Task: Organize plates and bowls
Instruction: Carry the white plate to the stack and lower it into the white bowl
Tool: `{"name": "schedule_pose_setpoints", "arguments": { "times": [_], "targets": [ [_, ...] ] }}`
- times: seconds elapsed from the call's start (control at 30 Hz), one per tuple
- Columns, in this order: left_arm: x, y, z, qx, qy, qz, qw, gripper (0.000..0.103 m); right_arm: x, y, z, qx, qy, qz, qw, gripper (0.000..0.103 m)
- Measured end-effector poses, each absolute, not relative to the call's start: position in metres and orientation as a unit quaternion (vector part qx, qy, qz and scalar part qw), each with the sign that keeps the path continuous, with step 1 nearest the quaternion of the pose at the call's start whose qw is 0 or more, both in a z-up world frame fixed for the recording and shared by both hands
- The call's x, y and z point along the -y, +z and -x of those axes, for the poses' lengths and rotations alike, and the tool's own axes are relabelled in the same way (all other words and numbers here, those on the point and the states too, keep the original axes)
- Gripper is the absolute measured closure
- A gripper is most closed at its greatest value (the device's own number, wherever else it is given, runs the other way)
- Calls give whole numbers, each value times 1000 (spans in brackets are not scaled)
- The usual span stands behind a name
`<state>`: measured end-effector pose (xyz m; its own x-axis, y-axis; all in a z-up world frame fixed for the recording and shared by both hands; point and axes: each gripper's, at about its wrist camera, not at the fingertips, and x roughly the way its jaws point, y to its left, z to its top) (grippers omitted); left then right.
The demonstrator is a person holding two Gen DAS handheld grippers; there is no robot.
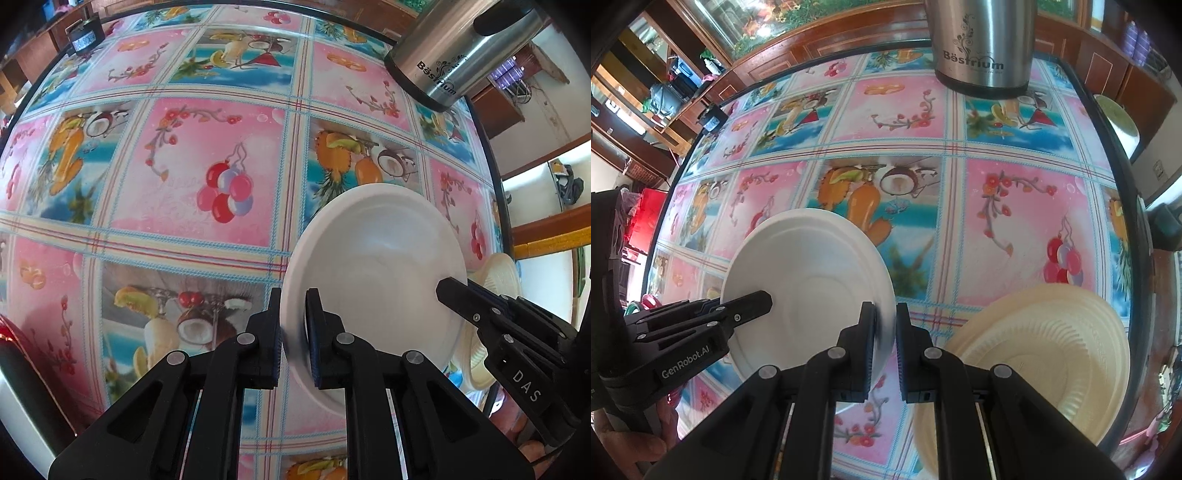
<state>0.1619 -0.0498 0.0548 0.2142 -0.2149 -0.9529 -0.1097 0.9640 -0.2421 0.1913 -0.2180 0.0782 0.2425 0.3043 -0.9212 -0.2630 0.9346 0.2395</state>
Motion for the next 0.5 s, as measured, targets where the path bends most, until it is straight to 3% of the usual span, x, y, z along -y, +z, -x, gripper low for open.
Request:
{"name": "schedule_pose_setpoints", "arguments": {
  "times": [0.5],
  "targets": [
    [-22,100,-89,-602,-10,132,787,92,148,112,-134,-578,210,-5,789,93]
  ]
}}
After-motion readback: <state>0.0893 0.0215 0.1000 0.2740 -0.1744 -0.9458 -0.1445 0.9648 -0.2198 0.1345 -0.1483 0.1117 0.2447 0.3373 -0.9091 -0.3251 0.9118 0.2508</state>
